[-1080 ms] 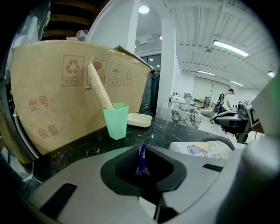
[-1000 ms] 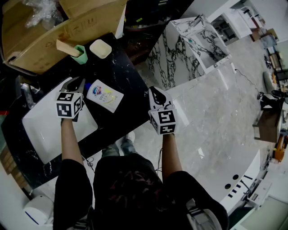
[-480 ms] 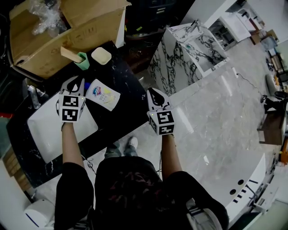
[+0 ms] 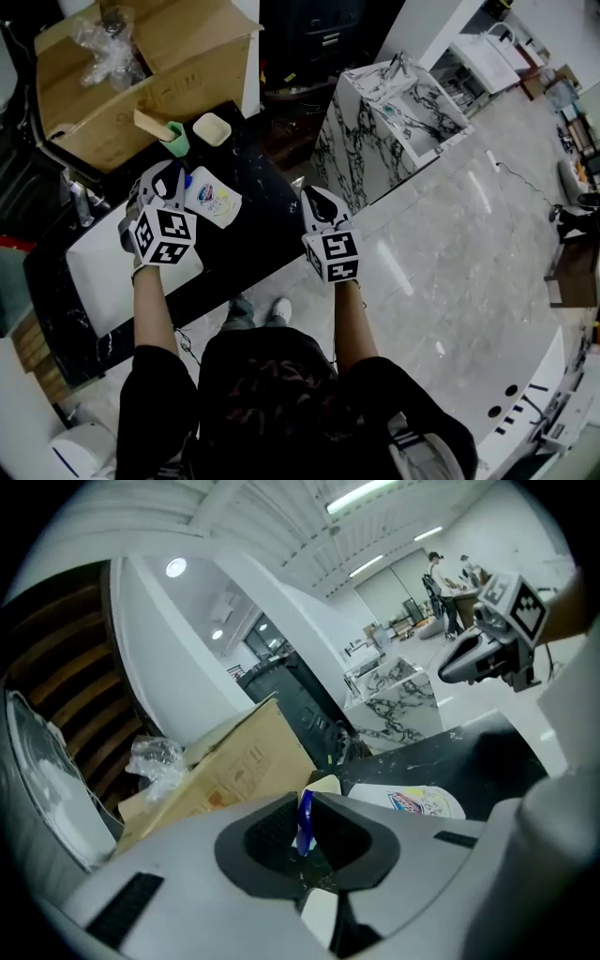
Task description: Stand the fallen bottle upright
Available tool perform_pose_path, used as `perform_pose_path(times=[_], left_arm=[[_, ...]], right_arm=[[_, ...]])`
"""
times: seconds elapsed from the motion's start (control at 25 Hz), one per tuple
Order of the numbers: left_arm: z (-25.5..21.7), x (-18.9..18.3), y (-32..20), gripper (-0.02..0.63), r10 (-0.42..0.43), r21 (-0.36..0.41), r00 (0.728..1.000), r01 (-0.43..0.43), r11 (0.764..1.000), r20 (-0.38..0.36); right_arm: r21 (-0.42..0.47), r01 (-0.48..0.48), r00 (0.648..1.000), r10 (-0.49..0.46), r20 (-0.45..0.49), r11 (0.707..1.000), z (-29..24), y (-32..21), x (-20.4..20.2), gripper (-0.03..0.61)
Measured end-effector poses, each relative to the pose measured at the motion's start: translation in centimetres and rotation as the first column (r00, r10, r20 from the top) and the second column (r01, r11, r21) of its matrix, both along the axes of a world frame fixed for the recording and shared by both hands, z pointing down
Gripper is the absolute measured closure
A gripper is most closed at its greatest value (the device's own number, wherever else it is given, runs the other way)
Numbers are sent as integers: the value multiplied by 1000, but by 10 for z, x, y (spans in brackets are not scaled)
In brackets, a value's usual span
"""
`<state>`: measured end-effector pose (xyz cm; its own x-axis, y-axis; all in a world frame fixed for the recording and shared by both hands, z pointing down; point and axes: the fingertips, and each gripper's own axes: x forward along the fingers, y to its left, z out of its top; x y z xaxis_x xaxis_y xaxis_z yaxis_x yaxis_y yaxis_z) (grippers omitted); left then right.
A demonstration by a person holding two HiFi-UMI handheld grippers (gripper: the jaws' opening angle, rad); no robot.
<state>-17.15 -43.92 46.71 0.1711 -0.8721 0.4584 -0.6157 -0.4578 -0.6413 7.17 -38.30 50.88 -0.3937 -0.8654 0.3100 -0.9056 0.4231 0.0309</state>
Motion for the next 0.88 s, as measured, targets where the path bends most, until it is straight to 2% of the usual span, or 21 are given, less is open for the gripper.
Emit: perform_pose_path(times=[0.12,0.24,0.32,0.48,0.64,0.76,0.88], left_arm=[[-7,16,10,558,29,34,989,-34,999,146],[-13,36,19,558,64,59,956,-84,995,287],[-16,51,27,555,93,66,934,-122,990,344],[-20,78,41,555,130,79,916,-173,982,380],[-20,88,50,551,139,92,912,-188,978,387],[-18,92,55,545,145,98,898,-203,974,416],[-13,95,59,499,158,88,882,-218,972,444]], right_arm=[[11,13,1000,-13,6,1000,-5,4,-2,563],[23,23,1000,-23,6,999,-7,7,-2,563],[28,28,1000,-28,7,999,-9,10,-2,563],[38,34,999,-34,8,999,-12,16,0,563],[43,31,999,-31,5,999,-14,23,4,563],[45,27,1000,-27,5,999,-14,28,8,563],[51,27,1000,-28,3,998,-14,31,10,563]])
